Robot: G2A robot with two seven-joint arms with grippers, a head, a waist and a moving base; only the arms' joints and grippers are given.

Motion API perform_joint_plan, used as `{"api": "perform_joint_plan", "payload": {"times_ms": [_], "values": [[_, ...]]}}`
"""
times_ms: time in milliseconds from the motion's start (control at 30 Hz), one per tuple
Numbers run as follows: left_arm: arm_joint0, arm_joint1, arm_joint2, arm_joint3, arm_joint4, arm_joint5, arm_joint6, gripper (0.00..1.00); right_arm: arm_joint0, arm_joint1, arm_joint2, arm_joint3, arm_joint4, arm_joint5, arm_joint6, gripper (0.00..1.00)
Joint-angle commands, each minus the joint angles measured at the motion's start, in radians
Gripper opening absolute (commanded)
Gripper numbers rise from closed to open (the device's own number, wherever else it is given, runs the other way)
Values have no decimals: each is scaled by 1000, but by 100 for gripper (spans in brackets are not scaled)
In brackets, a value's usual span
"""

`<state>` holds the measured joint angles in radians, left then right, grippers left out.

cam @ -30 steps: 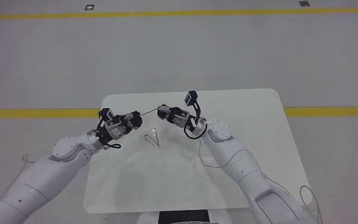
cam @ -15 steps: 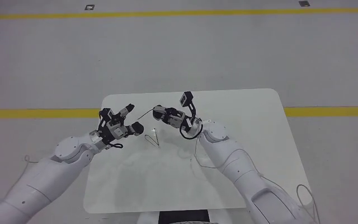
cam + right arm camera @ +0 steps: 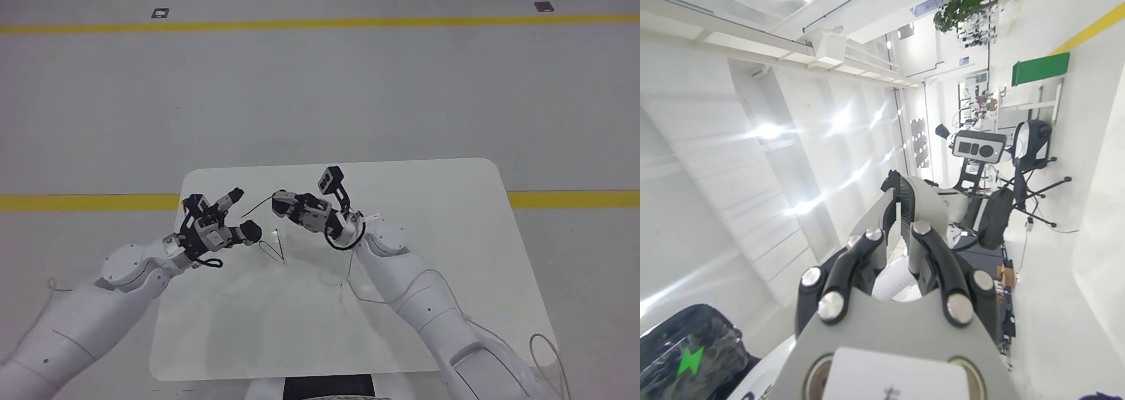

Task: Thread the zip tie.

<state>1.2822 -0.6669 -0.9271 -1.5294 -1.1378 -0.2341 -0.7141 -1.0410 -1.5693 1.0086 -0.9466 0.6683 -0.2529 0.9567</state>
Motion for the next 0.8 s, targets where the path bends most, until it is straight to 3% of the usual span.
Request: {"api": "perform_joint_plan", "payload": {"times_ms": [0, 67, 233, 333, 767], "values": [[0, -4, -6, 8, -14, 0, -33, 100, 2, -1, -3, 5, 18, 20, 19, 0], [-1, -6, -14, 20, 0, -28, -54, 100, 6, -1, -7, 10, 21, 34, 30, 0], [-1, -6, -14, 20, 0, -28, -54, 100, 6, -1, -7, 10, 21, 34, 30, 0], [0, -11, -12, 14, 20, -21, -35, 100, -9, 0, -10, -17, 13, 43, 4, 0], [7, -31, -33, 25, 16, 8, -104, 100, -31, -7, -26, -55, 80, 82, -10, 0]]}}
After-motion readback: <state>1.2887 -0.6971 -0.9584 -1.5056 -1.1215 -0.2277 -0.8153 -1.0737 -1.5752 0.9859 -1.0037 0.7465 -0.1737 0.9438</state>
